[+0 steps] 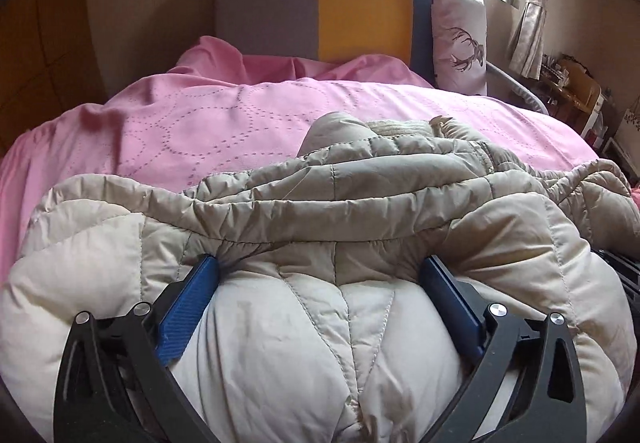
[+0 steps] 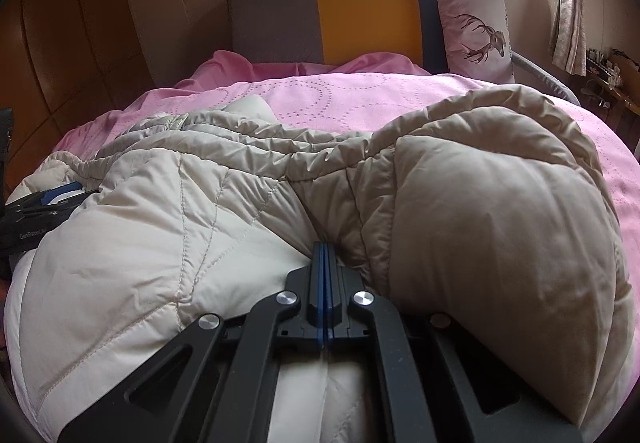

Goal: Fold large clothes

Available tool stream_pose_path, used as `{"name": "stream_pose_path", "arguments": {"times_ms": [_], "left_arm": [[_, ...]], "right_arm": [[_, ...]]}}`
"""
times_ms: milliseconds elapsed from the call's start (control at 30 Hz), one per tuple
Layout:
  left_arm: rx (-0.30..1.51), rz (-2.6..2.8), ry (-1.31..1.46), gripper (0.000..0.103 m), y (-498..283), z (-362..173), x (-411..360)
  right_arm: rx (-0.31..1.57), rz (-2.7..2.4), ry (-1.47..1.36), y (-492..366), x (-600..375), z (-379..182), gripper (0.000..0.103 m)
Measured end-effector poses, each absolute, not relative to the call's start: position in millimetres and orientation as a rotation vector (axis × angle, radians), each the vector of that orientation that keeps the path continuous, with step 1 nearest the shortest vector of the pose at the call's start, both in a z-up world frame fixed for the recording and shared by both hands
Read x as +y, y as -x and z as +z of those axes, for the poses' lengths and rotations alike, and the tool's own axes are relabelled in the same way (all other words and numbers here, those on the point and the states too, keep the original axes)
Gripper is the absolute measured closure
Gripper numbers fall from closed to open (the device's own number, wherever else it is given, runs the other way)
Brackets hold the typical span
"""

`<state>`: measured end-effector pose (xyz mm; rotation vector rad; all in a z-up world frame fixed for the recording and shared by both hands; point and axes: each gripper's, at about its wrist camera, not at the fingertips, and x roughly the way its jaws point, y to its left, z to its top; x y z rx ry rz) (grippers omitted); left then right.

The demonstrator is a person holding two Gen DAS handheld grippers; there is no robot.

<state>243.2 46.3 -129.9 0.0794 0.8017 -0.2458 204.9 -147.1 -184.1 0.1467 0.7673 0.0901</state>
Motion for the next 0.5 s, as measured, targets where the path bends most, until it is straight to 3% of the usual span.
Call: {"name": "stream_pose_path", "arguments": {"times_ms": [267,500], "left_arm": [[0.706,-0.169,0.025,0.004,-162.5,-100.9,90.1],[0.673,-0.122,-0.048,0.004,-141.6,-119.4,126.2]], "right_arm": [[0.763,0.093,-0.147,-204.2,-148.1,-183.9,0.103],[0.755,0.102,-0.147,-202.7,-148.2,-184.1,0.103]]}}
